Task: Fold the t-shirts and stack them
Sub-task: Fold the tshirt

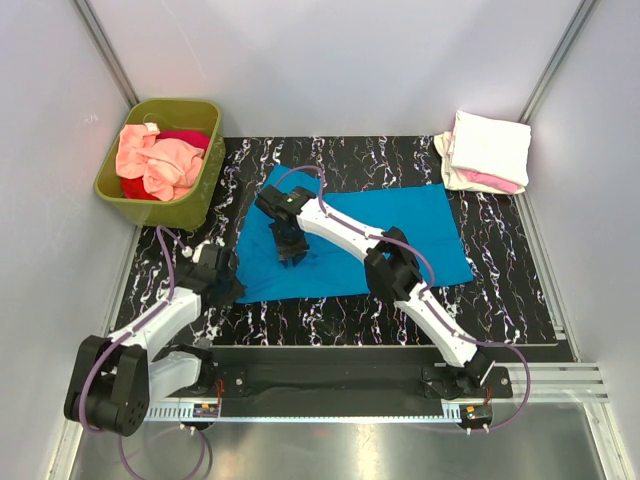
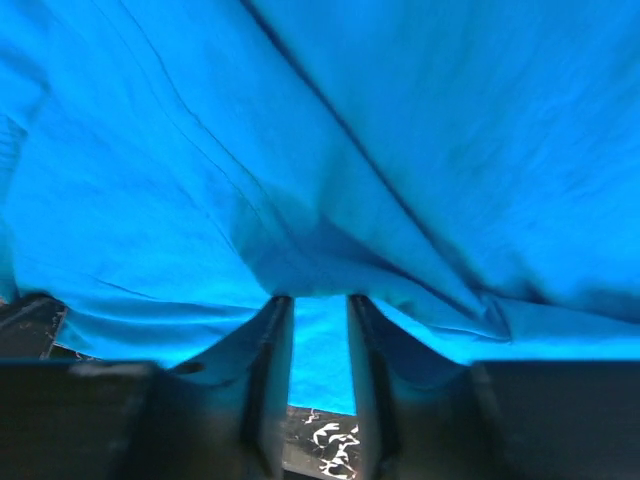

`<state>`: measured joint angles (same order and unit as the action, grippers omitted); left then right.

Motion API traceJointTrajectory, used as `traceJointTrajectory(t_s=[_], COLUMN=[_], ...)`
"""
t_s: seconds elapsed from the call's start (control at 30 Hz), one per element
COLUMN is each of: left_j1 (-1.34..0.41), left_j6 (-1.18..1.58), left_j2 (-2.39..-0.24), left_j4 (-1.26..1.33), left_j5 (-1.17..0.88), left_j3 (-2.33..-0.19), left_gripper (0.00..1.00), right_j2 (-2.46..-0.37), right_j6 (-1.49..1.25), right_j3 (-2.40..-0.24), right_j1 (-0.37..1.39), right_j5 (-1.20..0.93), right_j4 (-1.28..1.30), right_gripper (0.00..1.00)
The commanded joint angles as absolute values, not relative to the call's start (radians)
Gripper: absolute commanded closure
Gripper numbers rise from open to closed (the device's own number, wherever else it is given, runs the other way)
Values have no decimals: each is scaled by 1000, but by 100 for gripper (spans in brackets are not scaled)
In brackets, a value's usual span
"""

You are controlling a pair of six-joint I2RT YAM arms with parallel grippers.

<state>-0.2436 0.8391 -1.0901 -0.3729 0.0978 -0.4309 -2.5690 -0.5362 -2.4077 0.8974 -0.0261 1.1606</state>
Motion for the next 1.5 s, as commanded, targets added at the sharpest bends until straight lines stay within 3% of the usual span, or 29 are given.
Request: traceJointTrajectory(t_s=[0.0,0.07,0.17,0.6,0.63,0.7,0.73,0.8,1.0,1.47], left_j1=[-239,-239,-239,-239,-239,-239,-239,-241,-245,-253], left_j6=[836,838,838,838,838,838,838,841,850,856], left_j2=[-1097,-1094,-1089,-1095,-1095,-1094,-1094,-1094,-1085,-1081], left_j4=[-413,-413,-413,-413,-414,-413,-413,-413,-414,-414], left_j5=[118,118,120,123,124,126,126,127,140,152], left_j3=[-390,-387,-385,-390,-390,-388,-388,-387,-383,-382], left_gripper=[88,89,90,92,92,92,92,92,92,92], right_j2=[-2585,-2592,-2603,-2576,-2573,-2557,-2545,-2496,-2385,-2393], right_j6=[-522,-520,-522,-555,-554,-535,-531,-509,-460,-442], right_j3=[-2482,-2491,-2511,-2510,-2508,-2494,-2484,-2418,-2235,-2226], right_j1=[887,874,845,700,696,695,695,699,735,765], right_j5=[40,37,26,5,5,-44,-60,-109,-166,-160], right_j4=[1170,1163,1144,1045,1042,1028,1011,976,862,851], right_gripper=[68,85,100,100,96,78,56,46,43,47])
